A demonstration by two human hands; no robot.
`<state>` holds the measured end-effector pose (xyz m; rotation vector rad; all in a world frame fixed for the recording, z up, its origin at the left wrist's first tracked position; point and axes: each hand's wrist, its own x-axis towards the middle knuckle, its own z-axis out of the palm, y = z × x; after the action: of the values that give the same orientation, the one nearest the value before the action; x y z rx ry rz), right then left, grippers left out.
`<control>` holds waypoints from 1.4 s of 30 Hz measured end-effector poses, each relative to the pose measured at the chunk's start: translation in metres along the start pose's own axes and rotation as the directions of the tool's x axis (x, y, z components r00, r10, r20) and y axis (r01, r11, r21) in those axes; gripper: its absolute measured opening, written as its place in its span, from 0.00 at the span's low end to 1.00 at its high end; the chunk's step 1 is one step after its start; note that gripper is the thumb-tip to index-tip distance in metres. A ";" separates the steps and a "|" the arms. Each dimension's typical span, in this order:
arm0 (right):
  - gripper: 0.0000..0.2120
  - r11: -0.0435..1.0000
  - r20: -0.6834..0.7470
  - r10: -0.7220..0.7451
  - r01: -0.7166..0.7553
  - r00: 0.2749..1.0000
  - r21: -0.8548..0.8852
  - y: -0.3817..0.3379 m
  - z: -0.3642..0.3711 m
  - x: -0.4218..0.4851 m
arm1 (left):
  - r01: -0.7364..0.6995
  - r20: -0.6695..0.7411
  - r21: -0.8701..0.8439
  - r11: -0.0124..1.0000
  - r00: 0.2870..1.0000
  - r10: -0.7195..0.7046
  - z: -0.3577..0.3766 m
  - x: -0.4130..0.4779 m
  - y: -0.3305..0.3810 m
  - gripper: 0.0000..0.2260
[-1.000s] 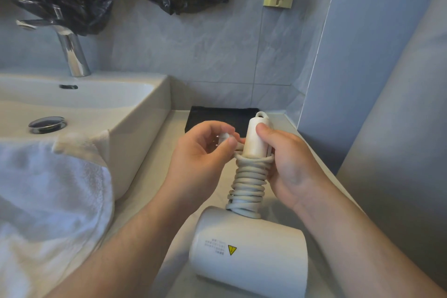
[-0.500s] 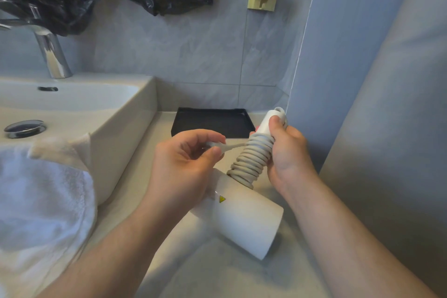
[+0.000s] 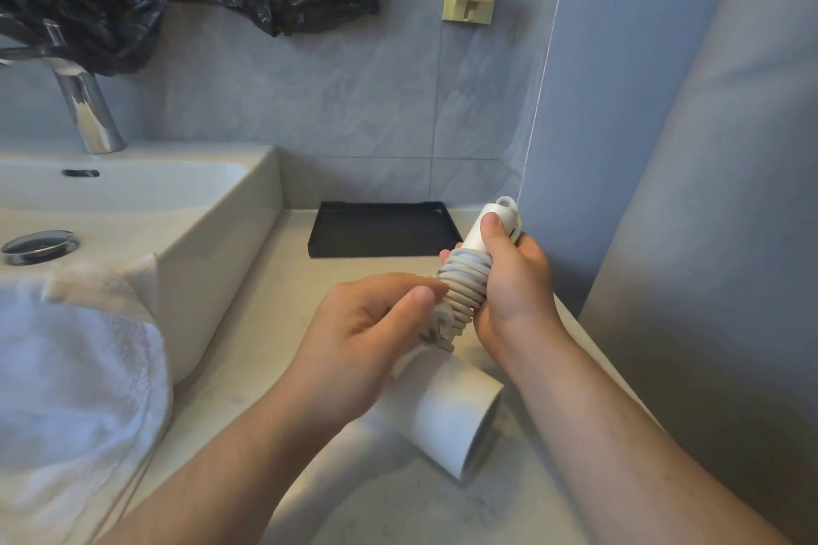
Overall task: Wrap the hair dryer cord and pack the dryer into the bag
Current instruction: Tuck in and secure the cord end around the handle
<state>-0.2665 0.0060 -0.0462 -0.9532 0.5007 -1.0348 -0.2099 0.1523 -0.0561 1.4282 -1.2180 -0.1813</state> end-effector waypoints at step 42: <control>0.15 0.968 0.220 0.037 0.020 0.975 -0.252 -0.007 0.004 -0.018 | 0.560 0.144 -0.629 0.539 0.765 -0.627 -0.017 0.033 0.014 0.12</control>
<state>-0.2752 0.0220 -0.0400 -1.2773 0.4550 -0.8542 -0.1902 0.1422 -0.0228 1.1438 -0.4295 -0.9160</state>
